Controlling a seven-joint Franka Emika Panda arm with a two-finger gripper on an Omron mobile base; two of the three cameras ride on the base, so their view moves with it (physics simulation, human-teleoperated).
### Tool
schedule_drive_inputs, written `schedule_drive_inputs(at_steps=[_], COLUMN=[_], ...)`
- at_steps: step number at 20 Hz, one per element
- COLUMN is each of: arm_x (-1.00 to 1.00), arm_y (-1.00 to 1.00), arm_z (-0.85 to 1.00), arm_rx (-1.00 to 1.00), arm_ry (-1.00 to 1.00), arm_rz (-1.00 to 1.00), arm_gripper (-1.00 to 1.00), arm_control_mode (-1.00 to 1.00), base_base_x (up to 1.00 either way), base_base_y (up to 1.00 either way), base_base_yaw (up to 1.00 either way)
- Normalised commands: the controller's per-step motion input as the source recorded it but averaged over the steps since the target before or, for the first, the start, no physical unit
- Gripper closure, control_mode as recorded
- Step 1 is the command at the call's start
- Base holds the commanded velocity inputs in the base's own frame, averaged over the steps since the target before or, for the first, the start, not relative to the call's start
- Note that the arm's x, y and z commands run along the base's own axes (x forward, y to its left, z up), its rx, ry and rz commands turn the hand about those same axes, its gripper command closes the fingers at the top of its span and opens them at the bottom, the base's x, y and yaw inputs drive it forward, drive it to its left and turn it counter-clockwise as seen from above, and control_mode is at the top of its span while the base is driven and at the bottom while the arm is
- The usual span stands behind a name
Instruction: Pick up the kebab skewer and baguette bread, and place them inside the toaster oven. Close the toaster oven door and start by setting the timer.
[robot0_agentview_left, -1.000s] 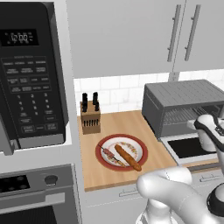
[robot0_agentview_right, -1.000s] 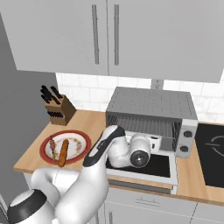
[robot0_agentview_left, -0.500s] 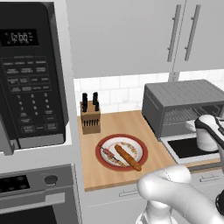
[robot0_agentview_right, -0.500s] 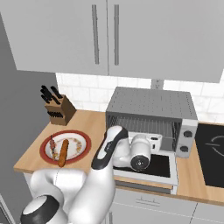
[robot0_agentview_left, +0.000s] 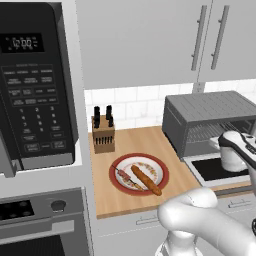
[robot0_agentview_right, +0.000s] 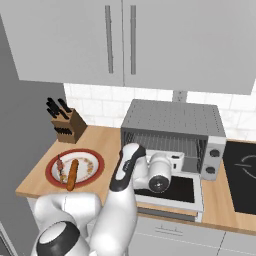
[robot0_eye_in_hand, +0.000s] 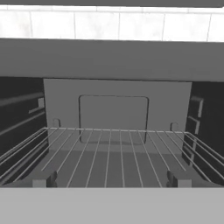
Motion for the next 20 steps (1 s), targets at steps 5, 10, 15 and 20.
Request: schedule_drive_inputs(at_steps=[5,10,15,20], arm_x=[0.05,0.23,0.27,0.35], arm_y=[0.0,0.01,0.0,0.0], arm_z=[0.0,0.0,0.0,0.0], arm_rx=[0.0,0.0,0.0,0.0], arm_ry=[0.0,0.0,0.0,0.06], arm_rz=[0.0,0.0,0.0,0.0], arm_gripper=[-1.0,-1.0,-1.0,-1.0], arm_control_mode=[-1.0,-1.0,-1.0,-1.0], base_base_x=[0.0,0.0,0.0,0.0], base_base_y=[0.0,0.0,0.0,0.0], base_base_yaw=[0.0,0.0,0.0,0.0])
